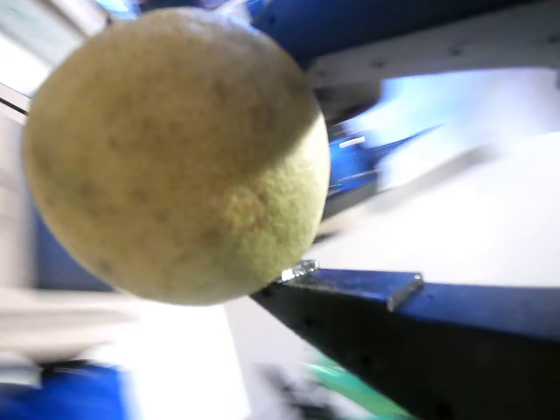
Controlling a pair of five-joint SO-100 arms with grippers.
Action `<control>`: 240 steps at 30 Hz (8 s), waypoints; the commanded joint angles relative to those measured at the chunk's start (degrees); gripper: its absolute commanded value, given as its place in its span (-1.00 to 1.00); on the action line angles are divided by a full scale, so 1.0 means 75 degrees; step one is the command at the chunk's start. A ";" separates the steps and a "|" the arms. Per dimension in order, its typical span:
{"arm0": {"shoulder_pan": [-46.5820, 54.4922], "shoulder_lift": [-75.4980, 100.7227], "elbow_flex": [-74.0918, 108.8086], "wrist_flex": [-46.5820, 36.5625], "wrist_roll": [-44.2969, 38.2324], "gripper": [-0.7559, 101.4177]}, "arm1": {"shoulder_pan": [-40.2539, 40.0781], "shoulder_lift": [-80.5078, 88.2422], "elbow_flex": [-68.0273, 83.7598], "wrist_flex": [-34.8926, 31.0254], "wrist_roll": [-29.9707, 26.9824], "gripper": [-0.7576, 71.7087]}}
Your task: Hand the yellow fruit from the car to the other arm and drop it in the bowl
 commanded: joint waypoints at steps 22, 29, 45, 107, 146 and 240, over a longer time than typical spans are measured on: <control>0.3680 0.1348 0.2789 -0.3703 -0.4266 -0.99 | -0.2859 0.1137 -0.0176 -0.0270 -0.6516 -0.98; 0.4148 0.1371 0.4359 -0.5941 -0.4734 -0.99 | -0.3973 0.0727 -0.0094 -0.0832 -0.6844 -0.98; 0.4207 0.1523 0.5309 -0.6961 -0.4746 -0.99 | -0.4113 -0.0891 -0.0164 -0.4066 -0.6398 0.17; 0.4195 0.1523 0.5309 -0.6961 -0.4746 -0.99 | -0.4066 -1.0359 -0.4617 -0.7734 -0.4629 0.20; 0.4195 0.1594 0.5309 -0.6961 -0.4746 -0.99 | -0.4723 -1.1379 -0.5203 -0.6246 -0.3797 -0.12; -0.1125 0.1664 0.1652 0.1195 0.0973 -0.38 | 0.1477 -1.6652 -1.3887 -0.1734 0.1348 -0.98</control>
